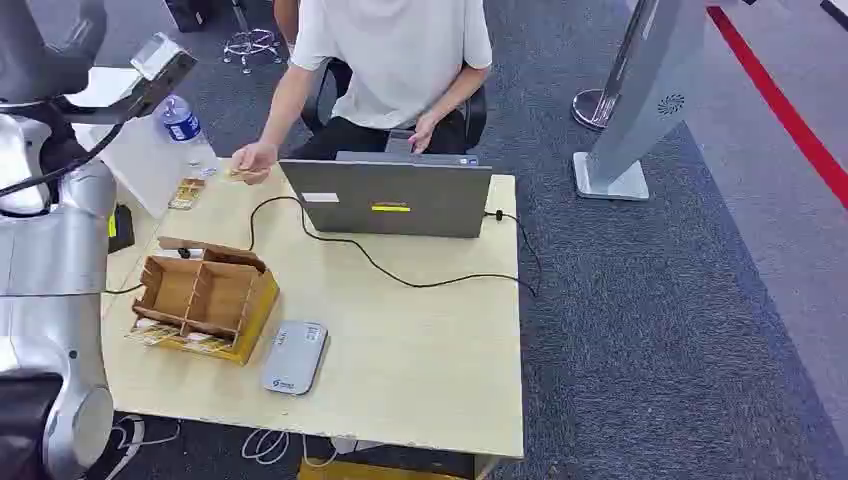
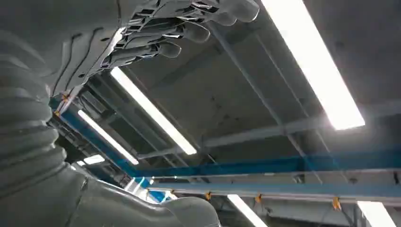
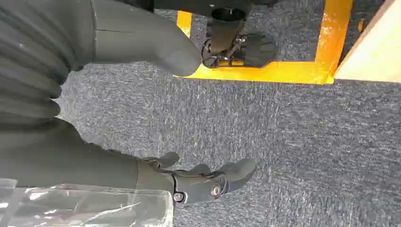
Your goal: Pass the card to the sensor for recognition and then transmit it.
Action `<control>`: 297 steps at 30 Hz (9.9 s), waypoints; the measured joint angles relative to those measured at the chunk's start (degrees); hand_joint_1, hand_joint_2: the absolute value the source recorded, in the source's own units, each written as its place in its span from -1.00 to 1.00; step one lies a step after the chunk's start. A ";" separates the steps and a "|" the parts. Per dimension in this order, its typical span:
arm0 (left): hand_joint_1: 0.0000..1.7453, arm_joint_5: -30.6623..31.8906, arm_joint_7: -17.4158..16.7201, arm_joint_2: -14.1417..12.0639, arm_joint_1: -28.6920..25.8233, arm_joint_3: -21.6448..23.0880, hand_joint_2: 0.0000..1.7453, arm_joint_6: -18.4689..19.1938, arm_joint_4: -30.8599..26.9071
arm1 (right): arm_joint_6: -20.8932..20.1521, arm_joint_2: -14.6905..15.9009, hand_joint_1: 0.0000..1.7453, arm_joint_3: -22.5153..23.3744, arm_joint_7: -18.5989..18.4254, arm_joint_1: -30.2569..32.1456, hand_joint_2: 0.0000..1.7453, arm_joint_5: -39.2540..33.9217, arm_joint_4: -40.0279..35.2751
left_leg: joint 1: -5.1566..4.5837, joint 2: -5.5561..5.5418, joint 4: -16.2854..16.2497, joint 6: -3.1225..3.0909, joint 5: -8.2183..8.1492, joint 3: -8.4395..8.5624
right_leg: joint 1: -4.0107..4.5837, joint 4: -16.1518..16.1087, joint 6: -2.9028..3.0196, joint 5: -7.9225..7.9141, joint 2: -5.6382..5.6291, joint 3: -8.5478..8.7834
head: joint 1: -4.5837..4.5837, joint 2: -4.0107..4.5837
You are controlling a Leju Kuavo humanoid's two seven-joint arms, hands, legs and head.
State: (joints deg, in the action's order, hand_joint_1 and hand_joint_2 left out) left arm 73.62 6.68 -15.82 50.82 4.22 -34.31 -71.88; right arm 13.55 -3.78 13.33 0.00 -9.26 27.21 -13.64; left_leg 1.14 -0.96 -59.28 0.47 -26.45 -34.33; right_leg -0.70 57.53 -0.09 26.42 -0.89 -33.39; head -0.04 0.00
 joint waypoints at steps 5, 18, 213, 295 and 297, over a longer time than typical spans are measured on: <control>-1.00 -0.02 -2.27 -0.04 2.52 3.38 1.00 1.79 5.81 | -0.13 -0.13 -1.00 0.00 -0.02 0.17 1.00 0.24 0.02 | -0.01 0.01 0.01 0.00 0.00 -0.05 | 0.00 0.00 0.00 0.00 -0.03 -0.04 | 0.02 0.00; -1.00 -1.48 -4.26 -0.81 5.44 5.83 1.00 3.82 15.32 | -0.33 -0.13 -1.00 0.50 -1.16 0.73 1.00 0.83 0.07 | -0.01 0.10 0.01 0.00 0.00 -0.08 | 0.00 0.00 0.00 0.00 -0.11 -0.08 | 0.02 0.00; -1.00 -5.53 -7.17 -11.72 -64.03 2.66 1.00 21.75 -26.39 | 0.00 -0.92 -1.00 26.56 0.68 6.23 1.00 14.67 0.31 | -0.08 0.20 0.16 0.01 -0.50 0.05 | -0.06 -0.01 -0.09 0.49 -0.18 0.04 | 0.00 0.00; 1.00 -5.18 -1.55 -9.79 -69.09 0.50 1.00 6.80 -43.63 | -0.44 -0.94 -1.00 32.11 1.81 5.94 1.00 17.77 0.31 | -0.07 0.17 0.16 0.01 -0.50 0.06 | -0.06 -0.01 -0.12 0.51 -0.14 0.07 | 0.00 0.00; 1.00 -5.18 -1.31 -9.84 -69.31 0.30 1.00 6.29 -44.25 | -0.44 -0.94 -1.00 32.28 1.81 5.95 1.00 17.77 0.31 | -0.07 0.17 0.16 0.01 -0.50 0.08 | -0.06 -0.01 -0.11 0.51 -0.14 0.08 | 0.00 0.00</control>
State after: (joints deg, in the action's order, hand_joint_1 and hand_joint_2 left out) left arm 68.43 5.38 -25.66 -18.49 4.52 -28.02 -116.13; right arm 13.11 -4.72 45.62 1.81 -3.31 44.98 -13.33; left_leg 1.07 -0.79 -59.12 0.48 -26.95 -34.26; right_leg -0.76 57.52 -0.20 26.93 -1.02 -33.30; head -0.04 0.00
